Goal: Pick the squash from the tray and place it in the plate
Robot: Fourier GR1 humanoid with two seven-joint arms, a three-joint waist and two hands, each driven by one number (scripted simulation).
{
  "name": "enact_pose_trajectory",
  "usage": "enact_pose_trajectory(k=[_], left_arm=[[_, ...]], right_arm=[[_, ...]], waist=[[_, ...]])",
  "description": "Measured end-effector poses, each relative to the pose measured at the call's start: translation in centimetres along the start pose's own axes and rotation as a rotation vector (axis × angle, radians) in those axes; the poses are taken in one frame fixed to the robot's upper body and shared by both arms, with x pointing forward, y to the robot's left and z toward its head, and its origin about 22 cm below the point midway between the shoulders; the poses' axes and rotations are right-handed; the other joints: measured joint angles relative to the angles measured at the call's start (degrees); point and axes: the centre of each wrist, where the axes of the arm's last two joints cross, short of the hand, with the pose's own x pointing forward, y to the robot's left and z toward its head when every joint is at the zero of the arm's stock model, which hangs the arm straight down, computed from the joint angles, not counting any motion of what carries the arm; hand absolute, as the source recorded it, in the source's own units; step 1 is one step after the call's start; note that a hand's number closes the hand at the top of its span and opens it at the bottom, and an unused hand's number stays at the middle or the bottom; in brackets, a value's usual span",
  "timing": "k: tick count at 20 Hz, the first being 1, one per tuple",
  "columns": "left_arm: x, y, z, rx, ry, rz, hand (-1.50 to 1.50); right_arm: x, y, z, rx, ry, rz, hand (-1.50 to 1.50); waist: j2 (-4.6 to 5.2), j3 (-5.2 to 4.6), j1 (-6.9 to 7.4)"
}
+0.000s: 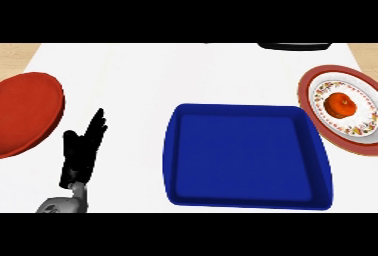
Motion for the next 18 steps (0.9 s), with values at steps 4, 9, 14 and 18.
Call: enact_pose_trajectory(k=[4,9,14,18], left_arm=[[0.0,-0.2,0.0,0.000,-0.009,-0.001,0.00],[0.3,-0.5,-0.4,-0.003,-0.009,0.002,0.00],[0.5,-0.1,-0.4,-0.005,-0.008,0.000,0.00],[0.2,-0.2,-0.3,-0.004,-0.012,-0.002,0.00]], right_arm=[[-0.4,-1.0,0.5,-0.033,-0.001,-0.006,-1.50],[-1.2,-1.6,1.5,-0.076,0.007,-0.004,-1.50],[-1.4,-2.8,1.9,-0.128,0.034,0.007,-1.50],[-2.1,-3.3,2.8,-0.145,0.044,0.026,-1.50]], waist=[[0.04,0.04,0.02],[0.12,0.08,0.05],[0.17,0.14,0.25],[0.16,0.14,0.24]])
